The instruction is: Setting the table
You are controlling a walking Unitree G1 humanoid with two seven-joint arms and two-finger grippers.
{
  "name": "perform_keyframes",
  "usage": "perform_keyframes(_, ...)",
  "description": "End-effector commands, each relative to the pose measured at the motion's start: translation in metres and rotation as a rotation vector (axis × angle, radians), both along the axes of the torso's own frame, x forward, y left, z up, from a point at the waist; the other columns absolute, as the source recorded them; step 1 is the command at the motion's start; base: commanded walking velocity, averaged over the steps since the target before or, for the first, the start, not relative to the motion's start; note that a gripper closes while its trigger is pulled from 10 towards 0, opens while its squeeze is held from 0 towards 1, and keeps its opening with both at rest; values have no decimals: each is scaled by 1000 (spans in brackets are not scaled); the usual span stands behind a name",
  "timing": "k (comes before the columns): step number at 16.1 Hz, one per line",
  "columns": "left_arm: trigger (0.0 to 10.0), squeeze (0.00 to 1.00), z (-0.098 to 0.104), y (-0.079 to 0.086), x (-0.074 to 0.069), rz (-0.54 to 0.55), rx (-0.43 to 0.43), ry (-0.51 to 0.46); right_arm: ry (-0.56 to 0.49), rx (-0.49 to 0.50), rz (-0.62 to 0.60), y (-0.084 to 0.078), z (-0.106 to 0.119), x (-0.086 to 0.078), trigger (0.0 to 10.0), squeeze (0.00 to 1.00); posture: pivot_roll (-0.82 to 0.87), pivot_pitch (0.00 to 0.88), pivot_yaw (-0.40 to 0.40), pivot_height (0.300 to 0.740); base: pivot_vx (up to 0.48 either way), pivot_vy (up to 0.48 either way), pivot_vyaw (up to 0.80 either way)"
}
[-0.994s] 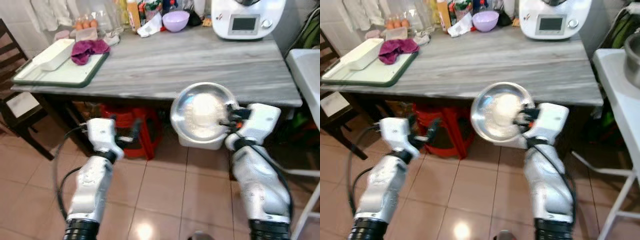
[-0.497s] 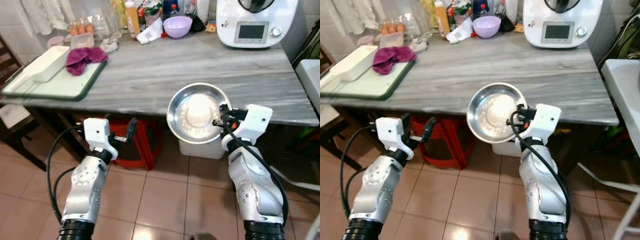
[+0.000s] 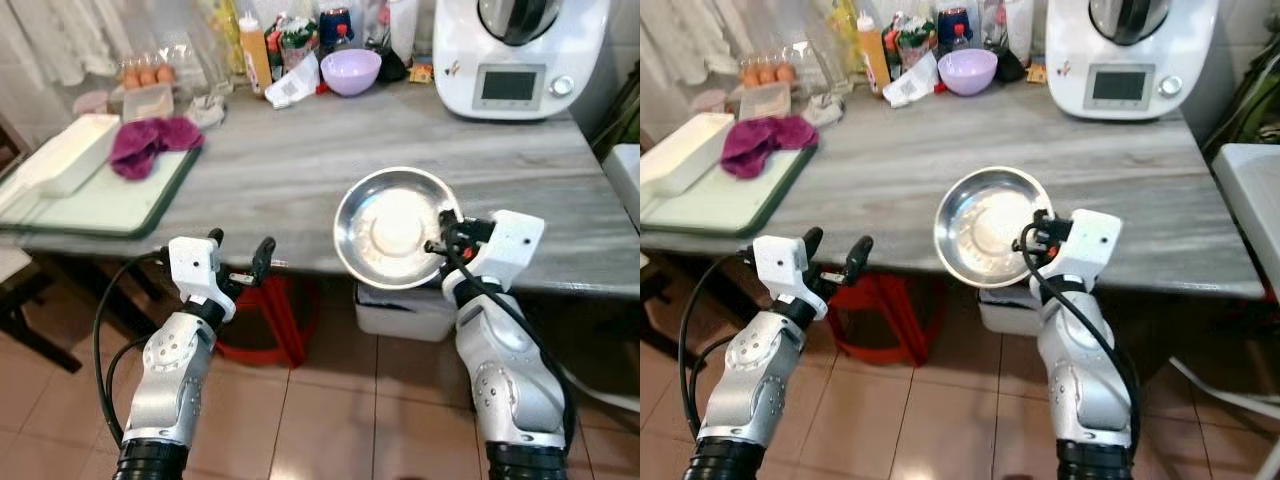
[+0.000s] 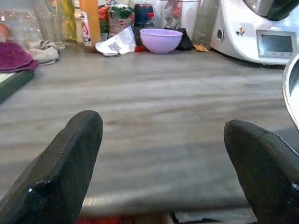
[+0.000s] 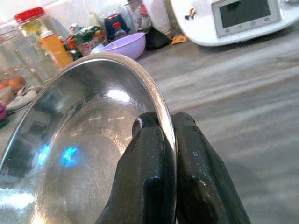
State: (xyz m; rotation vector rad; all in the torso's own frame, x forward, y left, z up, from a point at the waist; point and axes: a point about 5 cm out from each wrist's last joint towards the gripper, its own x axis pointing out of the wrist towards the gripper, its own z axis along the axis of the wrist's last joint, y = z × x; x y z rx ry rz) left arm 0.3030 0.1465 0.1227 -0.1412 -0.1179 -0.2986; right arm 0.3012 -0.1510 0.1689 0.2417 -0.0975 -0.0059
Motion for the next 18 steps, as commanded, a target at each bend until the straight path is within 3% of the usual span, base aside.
perform_keyframes(1, 10000, 0, 1, -3, 0, -11, -2, 1, -14, 5, -13, -3, 3, 0, 10000, 0, -153, 123, 99, 740, 398, 0, 0)
perform_keyframes(4, 10000, 0, -1, -2, 0, -7, 7, 6, -7, 41, -28, -4, 0, 1, 10000, 0, -151, 123, 102, 740, 361, 0, 0)
perform_keyframes(8, 10000, 0, -2, 3, -4, -11, 23, 8, 35, 27, -73, -13, -5, 5, 10000, 0, -146, 124, 106, 740, 0, 0, 0)
perform_keyframes(12, 10000, 0, -10, 10, -17, -38, 59, 25, 78, 29, -114, -18, -10, 16, 10000, 0, -141, 126, 106, 740, 0, 0, 0)
perform_keyframes(14, 10000, 0, -14, 9, -25, -78, 80, 35, 90, 103, -96, -19, -13, 20, 10000, 0, -139, 125, 104, 740, 0, 0, 0)
perform_keyframes(18, 10000, 0, -23, 7, -42, -182, 132, 62, 144, 142, 35, 2, -17, 33, 10000, 0, -133, 125, 101, 740, 0, 0, 0)
